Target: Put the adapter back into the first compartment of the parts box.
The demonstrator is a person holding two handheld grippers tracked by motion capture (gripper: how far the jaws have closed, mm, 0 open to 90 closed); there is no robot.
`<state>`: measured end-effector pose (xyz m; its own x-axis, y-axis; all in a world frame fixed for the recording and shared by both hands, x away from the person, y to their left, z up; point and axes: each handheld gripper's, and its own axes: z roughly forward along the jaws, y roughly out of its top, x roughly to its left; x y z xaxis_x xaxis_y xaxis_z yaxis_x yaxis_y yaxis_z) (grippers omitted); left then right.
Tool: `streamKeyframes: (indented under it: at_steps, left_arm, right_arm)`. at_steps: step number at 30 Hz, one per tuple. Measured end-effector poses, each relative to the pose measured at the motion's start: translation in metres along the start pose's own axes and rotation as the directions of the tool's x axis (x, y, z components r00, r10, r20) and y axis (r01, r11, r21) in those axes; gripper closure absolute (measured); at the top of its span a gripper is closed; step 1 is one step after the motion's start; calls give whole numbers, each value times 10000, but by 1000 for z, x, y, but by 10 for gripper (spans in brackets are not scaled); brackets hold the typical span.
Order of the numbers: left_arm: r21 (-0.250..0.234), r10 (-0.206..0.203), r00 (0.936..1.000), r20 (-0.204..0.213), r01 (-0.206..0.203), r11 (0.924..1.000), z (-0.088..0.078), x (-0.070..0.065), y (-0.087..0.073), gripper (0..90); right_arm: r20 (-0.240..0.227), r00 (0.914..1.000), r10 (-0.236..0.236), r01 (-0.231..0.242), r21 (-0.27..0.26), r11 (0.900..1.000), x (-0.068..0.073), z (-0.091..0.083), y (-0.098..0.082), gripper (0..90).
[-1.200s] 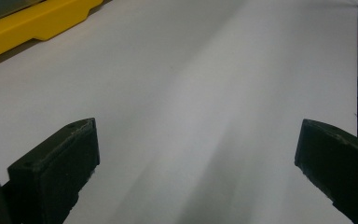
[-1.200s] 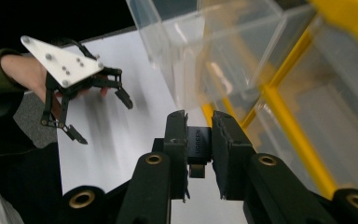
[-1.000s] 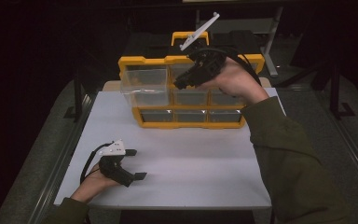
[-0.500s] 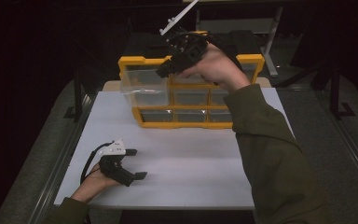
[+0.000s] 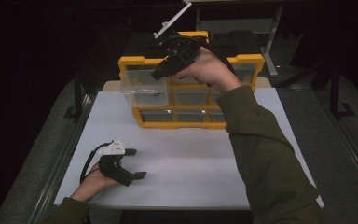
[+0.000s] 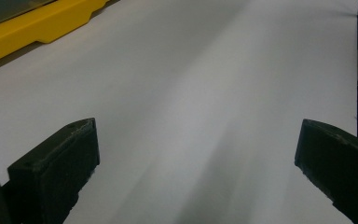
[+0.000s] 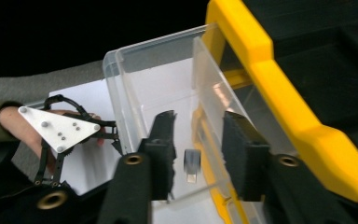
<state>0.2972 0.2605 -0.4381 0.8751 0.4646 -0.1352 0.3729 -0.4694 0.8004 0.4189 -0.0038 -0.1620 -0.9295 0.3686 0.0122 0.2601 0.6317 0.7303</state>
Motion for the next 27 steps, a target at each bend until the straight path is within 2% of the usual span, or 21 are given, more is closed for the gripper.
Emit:
streamKeyframes:
  at_steps: [6, 7, 14, 17, 19, 27]
  left_arm:
    - [-27, -46, 10000, -73, 46, 10000, -2, 0, -1, 0]
    - [-30, -51, 10000, -83, 51, 10000, -2, 1, -1, 0]
    - [7, -39, 9999, -106, 39, 10000, -1, 1, -1, 0]
    - [35, -28, 9999, -98, 28, 10000, -1, 0, -1, 0]
    - [17, -51, 9999, -87, 51, 10000, -1, 1, -1, 0]
    - [9, -35, 10000, -72, 35, 10000, 0, 0, -1, 0]
  right_arm:
    - [157, 9996, 214, -209, -320, 9993, -2, -14, -11, 548]
    - [307, 9991, 293, -281, -391, 9988, -1, -18, -16, 514]
    - [348, 9988, 349, -330, -532, 9980, 2, -31, -32, 458]
    - [483, 9984, 308, -282, -549, 9981, 5, -35, -45, 427]
    - [500, 9982, 332, -304, -559, 9980, 6, -36, -48, 419]
    - [609, 9975, 360, -327, -556, 9979, 9, -30, -81, 355]
